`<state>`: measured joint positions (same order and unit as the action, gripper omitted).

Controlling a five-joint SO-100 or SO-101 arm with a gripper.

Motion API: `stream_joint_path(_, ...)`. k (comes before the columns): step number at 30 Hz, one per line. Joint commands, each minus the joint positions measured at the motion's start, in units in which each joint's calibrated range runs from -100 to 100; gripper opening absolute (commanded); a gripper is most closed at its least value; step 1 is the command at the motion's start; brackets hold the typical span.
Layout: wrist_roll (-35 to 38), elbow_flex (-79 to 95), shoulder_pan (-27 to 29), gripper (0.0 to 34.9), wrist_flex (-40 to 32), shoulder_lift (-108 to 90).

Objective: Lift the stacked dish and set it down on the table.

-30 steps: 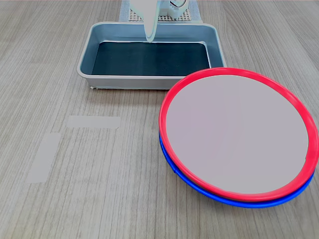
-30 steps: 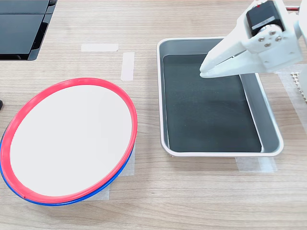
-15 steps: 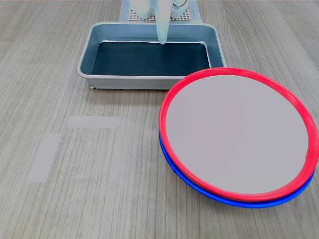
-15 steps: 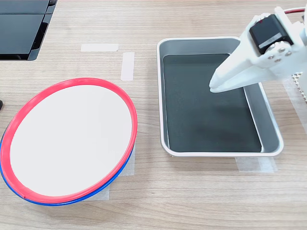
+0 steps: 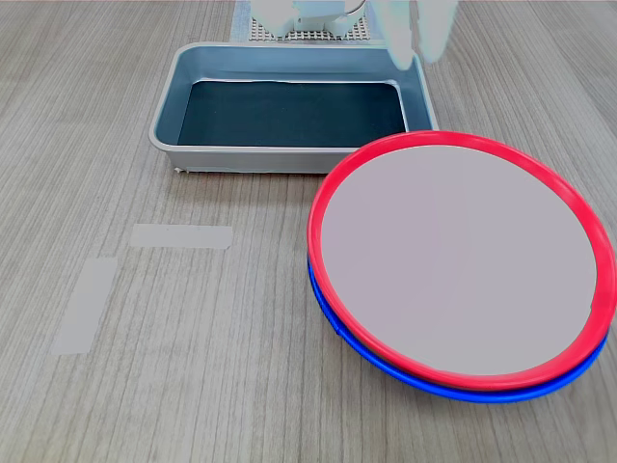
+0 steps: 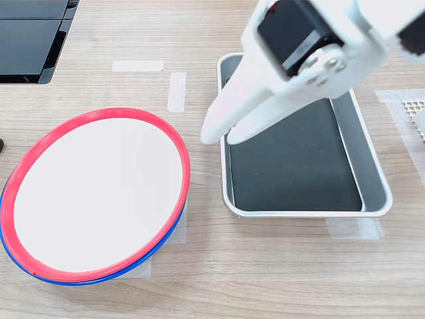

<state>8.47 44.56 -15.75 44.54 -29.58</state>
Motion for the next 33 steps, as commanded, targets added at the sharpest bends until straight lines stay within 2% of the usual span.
stream_joint_path(1,1.07,-11.37,0.18,12.6,-0.5,10.44)
stream_joint_path(8,2.3,-19.66,1.12,10.9,-0.66,21.78)
stream_joint_path(14,3.17,-21.21,1.59,12.2,-0.09,25.1)
stream_joint_path(25,2.88,-23.75,1.21,13.3,7.01,21.86)
stream_joint_path(33,3.03,-23.3,1.87,13.1,5.03,24.76)
